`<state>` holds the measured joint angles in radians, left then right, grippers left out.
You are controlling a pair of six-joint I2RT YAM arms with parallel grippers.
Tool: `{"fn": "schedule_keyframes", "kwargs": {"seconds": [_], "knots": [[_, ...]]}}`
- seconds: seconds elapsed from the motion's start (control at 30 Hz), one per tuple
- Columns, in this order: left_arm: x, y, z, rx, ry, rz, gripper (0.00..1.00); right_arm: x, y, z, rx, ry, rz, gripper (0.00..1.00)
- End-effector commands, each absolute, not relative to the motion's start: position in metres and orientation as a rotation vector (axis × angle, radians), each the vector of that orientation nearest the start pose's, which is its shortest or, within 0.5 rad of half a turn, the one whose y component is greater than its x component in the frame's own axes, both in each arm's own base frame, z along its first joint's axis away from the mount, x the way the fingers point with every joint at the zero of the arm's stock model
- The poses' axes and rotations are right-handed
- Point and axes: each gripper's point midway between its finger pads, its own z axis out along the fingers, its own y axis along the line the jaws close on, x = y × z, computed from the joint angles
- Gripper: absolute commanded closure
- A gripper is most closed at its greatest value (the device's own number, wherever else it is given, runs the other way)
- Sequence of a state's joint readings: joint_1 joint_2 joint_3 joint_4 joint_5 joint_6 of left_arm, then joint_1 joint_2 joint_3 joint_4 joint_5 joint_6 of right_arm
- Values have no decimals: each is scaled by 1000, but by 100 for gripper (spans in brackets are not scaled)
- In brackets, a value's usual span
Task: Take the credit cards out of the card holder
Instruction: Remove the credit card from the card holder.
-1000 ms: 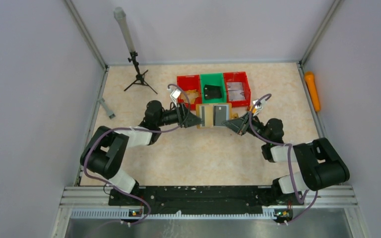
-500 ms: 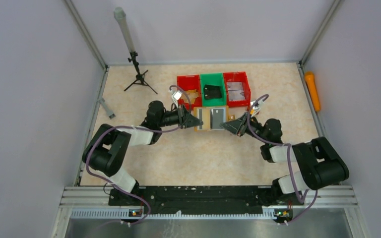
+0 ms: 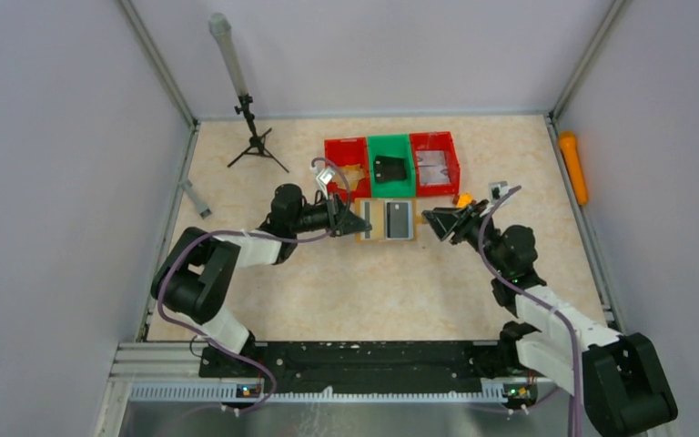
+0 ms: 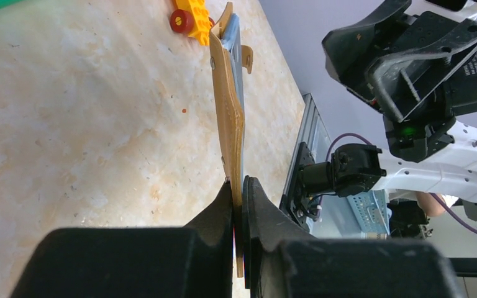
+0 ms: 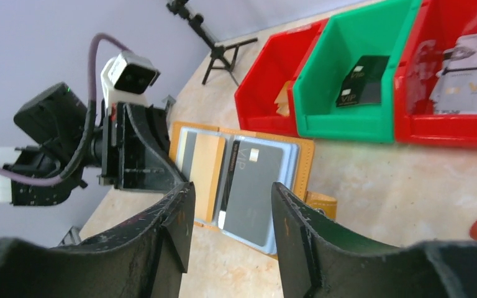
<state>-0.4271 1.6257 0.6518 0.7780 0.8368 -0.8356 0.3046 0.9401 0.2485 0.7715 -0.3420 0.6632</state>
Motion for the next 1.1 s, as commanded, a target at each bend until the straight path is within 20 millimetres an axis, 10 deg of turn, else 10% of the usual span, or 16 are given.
{"fn": "schedule_keyframes", "kwargs": {"seconds": [0.0,0.3,1.07], "knots": [[286,-305,179,385,1865,-1638,98,273,205,202,-190,1577,1084,52],[265,-318,197,495,1762,-1758,99,252,256,199,-399,1588,1289,62],[227,-327,230,688,1558,-1864,100,231,256,227,-400,1457,1406,73]]}}
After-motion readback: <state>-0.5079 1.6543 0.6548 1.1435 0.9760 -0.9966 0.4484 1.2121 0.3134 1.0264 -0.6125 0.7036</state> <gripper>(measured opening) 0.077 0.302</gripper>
